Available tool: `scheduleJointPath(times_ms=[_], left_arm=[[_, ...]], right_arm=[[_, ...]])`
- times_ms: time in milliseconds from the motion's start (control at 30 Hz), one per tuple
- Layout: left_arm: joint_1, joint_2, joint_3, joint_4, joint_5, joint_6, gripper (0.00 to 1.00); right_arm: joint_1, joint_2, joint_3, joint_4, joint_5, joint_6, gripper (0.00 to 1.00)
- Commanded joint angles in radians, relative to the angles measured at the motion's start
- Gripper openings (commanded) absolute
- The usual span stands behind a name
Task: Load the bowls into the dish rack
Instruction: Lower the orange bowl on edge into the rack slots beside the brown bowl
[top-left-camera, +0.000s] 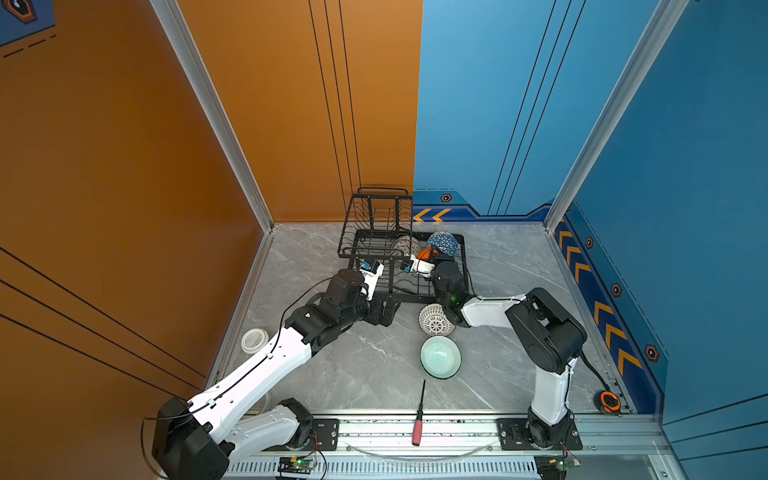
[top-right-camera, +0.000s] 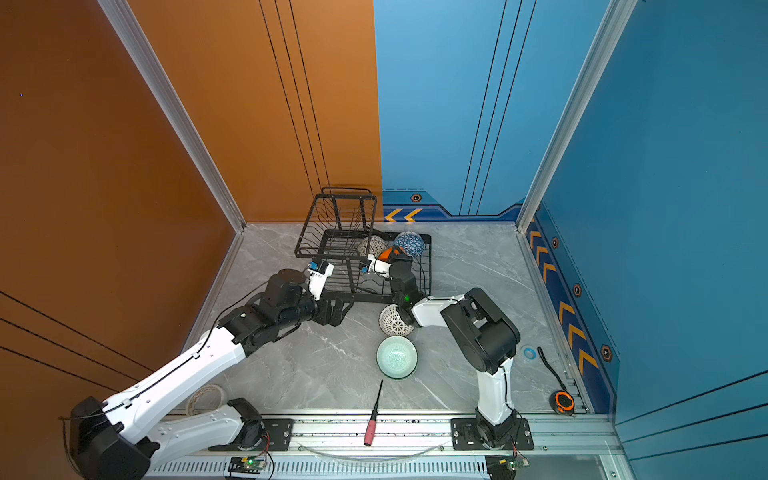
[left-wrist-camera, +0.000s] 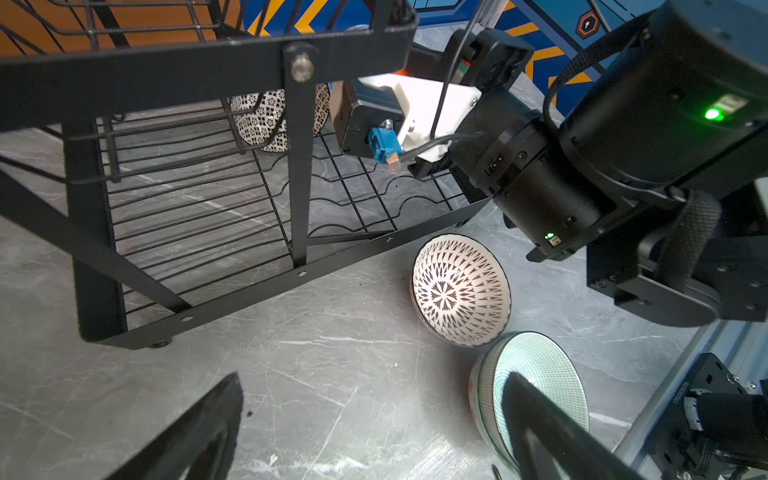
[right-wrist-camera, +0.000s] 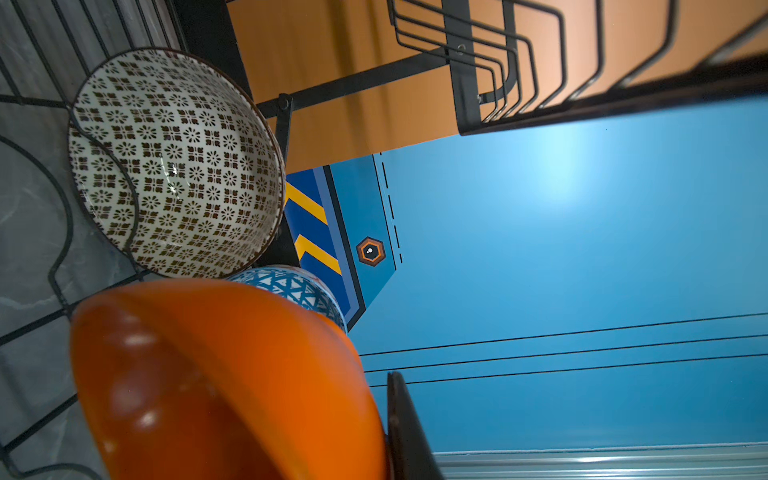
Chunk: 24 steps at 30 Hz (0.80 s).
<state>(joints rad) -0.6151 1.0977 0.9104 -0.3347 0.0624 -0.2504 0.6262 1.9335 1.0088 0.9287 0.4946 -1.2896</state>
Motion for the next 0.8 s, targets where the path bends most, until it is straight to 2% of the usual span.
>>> scheduleJointPath(times_ms=[0, 500, 767], left_arm=[[0.008, -0.019, 0.018, -0.024, 0.008, 0.017, 0.98], [0.009, -0.038, 0.005, -0.03, 0.001, 0.015, 0.98], [0.01, -0.062, -0.008, -0.039, -0.003, 0.014, 0.98]], right_arm=[[-0.009, 0.023, 0.058, -0.05, -0.009, 0.03, 0.0], [0.021, 0.072, 0.195, -0.285, -0.009, 0.094, 0.0], [0.042, 0.119, 0.247, -0.297, 0.003, 0.104, 0.0]])
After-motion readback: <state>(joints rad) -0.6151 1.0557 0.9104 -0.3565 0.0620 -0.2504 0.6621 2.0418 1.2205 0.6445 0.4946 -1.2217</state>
